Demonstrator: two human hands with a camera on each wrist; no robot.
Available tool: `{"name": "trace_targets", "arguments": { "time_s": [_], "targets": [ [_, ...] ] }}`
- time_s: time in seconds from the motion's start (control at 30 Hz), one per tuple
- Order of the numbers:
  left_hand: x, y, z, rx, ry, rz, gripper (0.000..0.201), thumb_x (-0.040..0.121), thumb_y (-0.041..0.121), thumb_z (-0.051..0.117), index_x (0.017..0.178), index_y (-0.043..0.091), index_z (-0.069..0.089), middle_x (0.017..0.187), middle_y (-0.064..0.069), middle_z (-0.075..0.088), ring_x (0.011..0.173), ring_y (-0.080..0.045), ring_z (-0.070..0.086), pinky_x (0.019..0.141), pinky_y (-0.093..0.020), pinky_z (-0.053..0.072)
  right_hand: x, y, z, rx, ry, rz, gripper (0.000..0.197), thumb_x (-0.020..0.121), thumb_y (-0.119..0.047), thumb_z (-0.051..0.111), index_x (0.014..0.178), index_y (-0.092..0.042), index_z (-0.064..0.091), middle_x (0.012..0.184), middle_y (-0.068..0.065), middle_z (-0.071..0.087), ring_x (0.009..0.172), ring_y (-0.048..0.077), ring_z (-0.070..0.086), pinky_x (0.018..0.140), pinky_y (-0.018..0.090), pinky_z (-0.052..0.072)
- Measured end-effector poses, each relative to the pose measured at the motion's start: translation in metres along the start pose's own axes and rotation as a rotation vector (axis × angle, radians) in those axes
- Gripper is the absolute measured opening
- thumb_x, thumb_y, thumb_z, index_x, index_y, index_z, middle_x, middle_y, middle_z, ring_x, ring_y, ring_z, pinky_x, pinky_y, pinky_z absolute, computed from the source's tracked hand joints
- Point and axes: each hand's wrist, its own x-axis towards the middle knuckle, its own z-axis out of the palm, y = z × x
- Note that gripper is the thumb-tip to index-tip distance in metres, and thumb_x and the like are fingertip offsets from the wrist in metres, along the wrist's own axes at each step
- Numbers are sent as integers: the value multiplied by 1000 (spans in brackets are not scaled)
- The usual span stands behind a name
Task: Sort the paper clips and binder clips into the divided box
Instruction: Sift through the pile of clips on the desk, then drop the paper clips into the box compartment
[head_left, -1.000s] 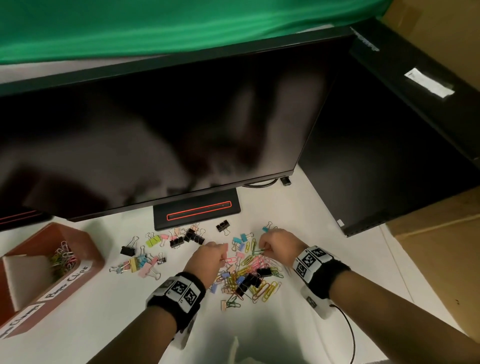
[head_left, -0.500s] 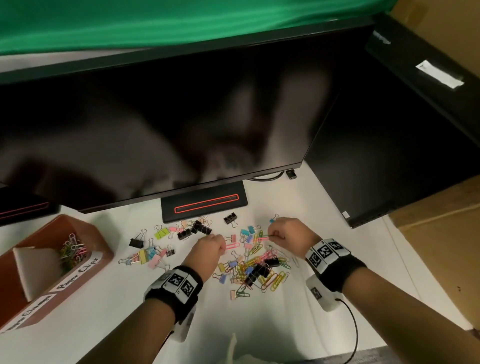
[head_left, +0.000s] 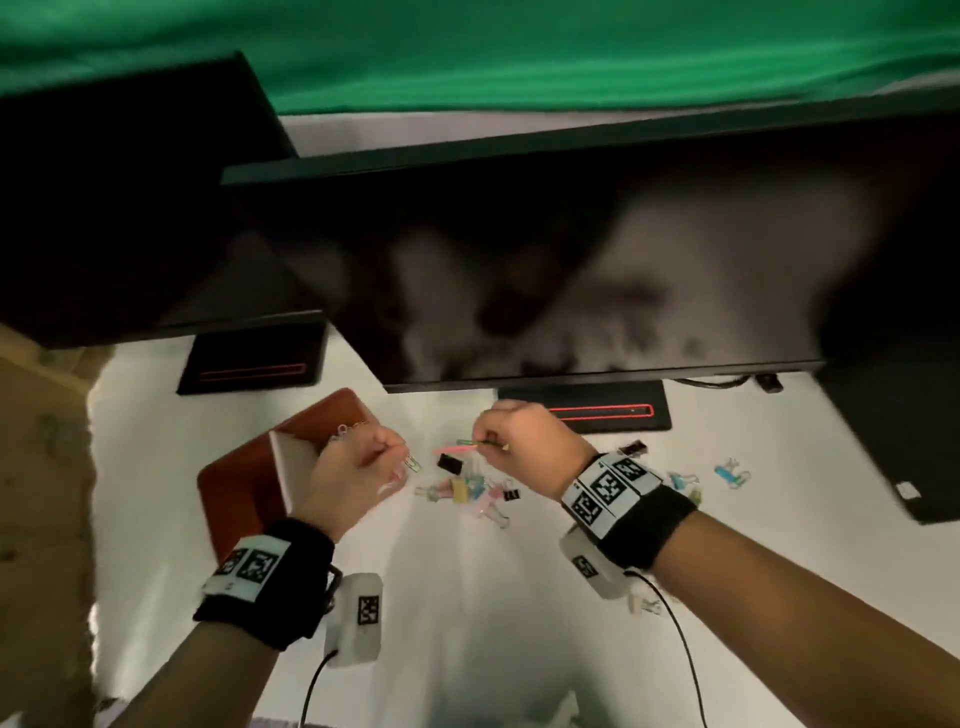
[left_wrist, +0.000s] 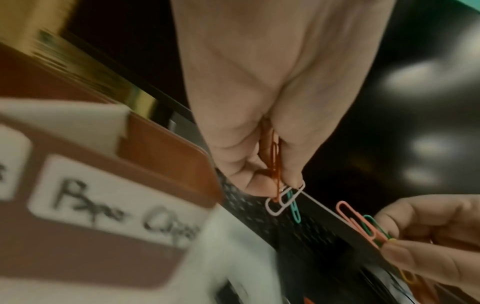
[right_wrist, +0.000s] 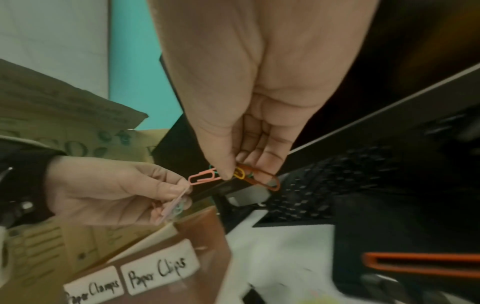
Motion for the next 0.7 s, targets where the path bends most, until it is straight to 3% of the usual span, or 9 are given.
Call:
{"name": "trace_targets", "arguments": {
  "time_s": [0.1, 0.17, 0.27, 0.37, 0.43, 0.53, 0.6, 0.7],
  "targets": [
    [4, -10, -41, -10, 111, -46, 8, 87, 5, 58, 84, -1, 62, 78, -9, 64, 70, -15, 59, 61, -18, 51, 51, -47, 31, 4, -23, 20, 11, 85, -13, 56, 91, -9, 65, 93, 11, 63, 89, 26, 59, 83, 34, 49],
    [11, -19, -57, -85, 159, -120, 7, 88, 4, 57, 87, 1, 63, 84, -10, 67, 74, -18, 63, 63, -21, 52, 80, -69, 52, 38, -33, 56, 12, 86, -12, 57, 94, -10, 65, 96, 13, 65, 90, 29, 60, 83, 37, 50],
    [19, -28, -67, -190, 174, -231, 15, 91, 3, 51, 101, 5, 61, 94, -7, 68, 87, -20, 65, 77, -29, 53, 111, -86, 81, 62, -81, 138, 20, 86, -19, 62, 104, -10, 65, 102, 14, 67, 95, 30, 62, 86, 38, 51],
    [19, -28, -72, -230, 187, -277, 33, 92, -6, 38, 119, 7, 52, 110, -5, 59, 90, -11, 58, 83, -26, 45, 115, -89, 92, 99, -91, 158, 31, 88, -26, 62, 115, -11, 60, 106, 13, 69, 99, 27, 63, 88, 34, 51],
    [16, -27, -74, -161, 198, -234, 35, 93, -5, 37, 122, 10, 51, 115, -4, 57, 96, -9, 55, 90, -27, 42, 104, -84, 89, 156, -72, 121, 32, 90, -27, 60, 119, -13, 58, 108, 10, 69, 99, 23, 64, 89, 31, 51],
    [12, -24, -64, -6, 171, -52, 28, 93, 4, 45, 116, 15, 57, 116, 0, 61, 107, -13, 57, 101, -35, 43, 71, -65, 71, 202, -23, 57, 23, 90, -26, 58, 112, -17, 62, 105, 4, 67, 91, 16, 63, 84, 24, 50],
    [8, -16, -42, 36, 99, 65, 20, 92, 9, 52, 106, 19, 62, 106, 2, 65, 102, -14, 60, 96, -37, 48, 40, -42, 55, 181, -9, 60, 17, 90, -24, 57, 104, -20, 65, 102, 1, 65, 83, 14, 63, 77, 21, 48],
    [0, -1, 12, 116, -110, 176, 15, 89, 10, 56, 96, 22, 63, 96, 2, 68, 90, -14, 64, 84, -31, 52, -18, 7, 30, 110, 44, 157, 14, 88, -20, 58, 99, -20, 67, 95, -2, 64, 74, 14, 62, 72, 28, 52]
  ]
}}
